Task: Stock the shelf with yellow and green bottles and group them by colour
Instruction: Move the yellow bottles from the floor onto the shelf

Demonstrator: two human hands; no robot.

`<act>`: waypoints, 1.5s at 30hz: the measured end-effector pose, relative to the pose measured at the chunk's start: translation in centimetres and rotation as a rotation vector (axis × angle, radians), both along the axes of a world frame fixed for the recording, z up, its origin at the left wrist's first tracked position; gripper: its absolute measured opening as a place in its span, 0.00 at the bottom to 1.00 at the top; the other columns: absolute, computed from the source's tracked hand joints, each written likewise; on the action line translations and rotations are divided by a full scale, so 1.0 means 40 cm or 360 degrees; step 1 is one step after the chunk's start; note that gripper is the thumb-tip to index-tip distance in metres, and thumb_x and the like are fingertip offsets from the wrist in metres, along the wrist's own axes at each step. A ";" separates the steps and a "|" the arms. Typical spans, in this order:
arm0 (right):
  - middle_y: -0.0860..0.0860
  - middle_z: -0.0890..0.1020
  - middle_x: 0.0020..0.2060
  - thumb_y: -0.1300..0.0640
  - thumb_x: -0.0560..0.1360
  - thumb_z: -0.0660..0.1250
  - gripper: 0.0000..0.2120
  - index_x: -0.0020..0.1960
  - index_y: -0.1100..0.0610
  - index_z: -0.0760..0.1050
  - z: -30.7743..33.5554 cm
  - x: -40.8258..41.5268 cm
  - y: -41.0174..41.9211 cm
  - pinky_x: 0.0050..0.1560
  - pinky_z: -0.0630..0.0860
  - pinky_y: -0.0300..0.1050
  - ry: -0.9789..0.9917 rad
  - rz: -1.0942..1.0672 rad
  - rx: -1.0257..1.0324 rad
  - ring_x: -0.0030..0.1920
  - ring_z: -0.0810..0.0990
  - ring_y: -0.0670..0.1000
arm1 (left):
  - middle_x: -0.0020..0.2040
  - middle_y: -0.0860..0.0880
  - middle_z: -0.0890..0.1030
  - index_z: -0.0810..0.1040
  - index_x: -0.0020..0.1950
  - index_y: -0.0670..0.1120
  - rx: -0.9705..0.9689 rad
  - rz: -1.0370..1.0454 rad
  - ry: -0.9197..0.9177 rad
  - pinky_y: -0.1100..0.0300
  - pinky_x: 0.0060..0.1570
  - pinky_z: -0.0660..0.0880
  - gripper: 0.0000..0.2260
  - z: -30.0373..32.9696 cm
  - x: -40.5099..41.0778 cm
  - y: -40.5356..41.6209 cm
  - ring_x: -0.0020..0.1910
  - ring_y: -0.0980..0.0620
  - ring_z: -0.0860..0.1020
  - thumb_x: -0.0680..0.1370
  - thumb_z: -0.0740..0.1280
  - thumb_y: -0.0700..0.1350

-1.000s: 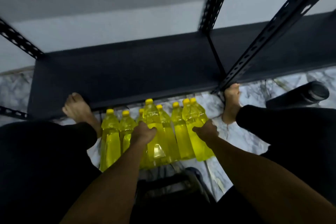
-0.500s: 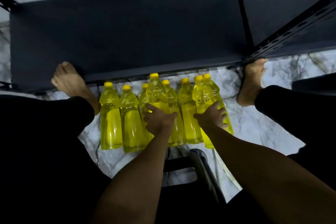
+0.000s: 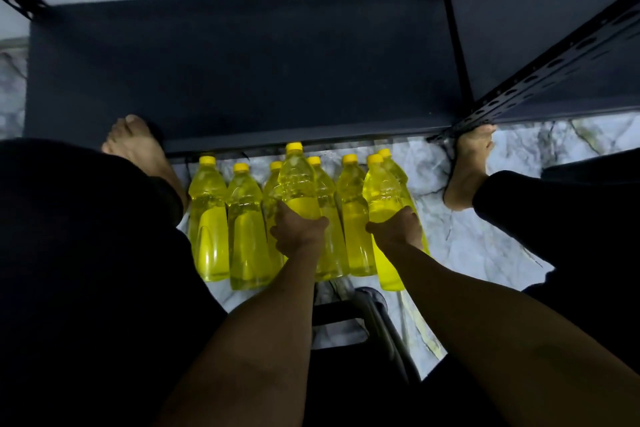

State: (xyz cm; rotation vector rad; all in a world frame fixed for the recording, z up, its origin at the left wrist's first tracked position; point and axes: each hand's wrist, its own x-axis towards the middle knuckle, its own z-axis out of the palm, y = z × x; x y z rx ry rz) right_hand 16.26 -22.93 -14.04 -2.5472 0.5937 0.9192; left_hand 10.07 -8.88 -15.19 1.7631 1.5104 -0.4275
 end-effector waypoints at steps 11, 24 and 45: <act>0.59 0.78 0.58 0.49 0.63 0.79 0.34 0.62 0.62 0.69 0.086 -0.054 0.006 0.51 0.77 0.53 -0.0195 -0.0226 0.0258 0.59 0.78 0.62 | 0.69 0.41 0.73 0.55 0.79 0.47 -0.0101 0.0184 -0.0168 0.43 0.58 0.76 0.50 0.058 -0.093 -0.032 0.67 0.36 0.72 0.65 0.79 0.52; 0.59 0.82 0.55 0.50 0.61 0.81 0.34 0.62 0.60 0.74 0.233 -0.124 0.017 0.52 0.77 0.54 -0.0624 -0.0436 0.0658 0.57 0.80 0.62 | 0.70 0.44 0.74 0.58 0.78 0.50 0.0182 0.0283 -0.0542 0.46 0.56 0.75 0.48 0.231 -0.150 -0.061 0.66 0.38 0.73 0.64 0.80 0.52; 0.45 0.80 0.63 0.44 0.65 0.79 0.39 0.72 0.48 0.69 0.763 -0.047 0.067 0.64 0.75 0.53 -0.1713 0.0110 0.1840 0.65 0.77 0.46 | 0.69 0.49 0.74 0.65 0.75 0.53 0.0780 -0.0169 -0.2041 0.52 0.62 0.73 0.42 0.789 -0.046 -0.002 0.68 0.50 0.71 0.65 0.78 0.60</act>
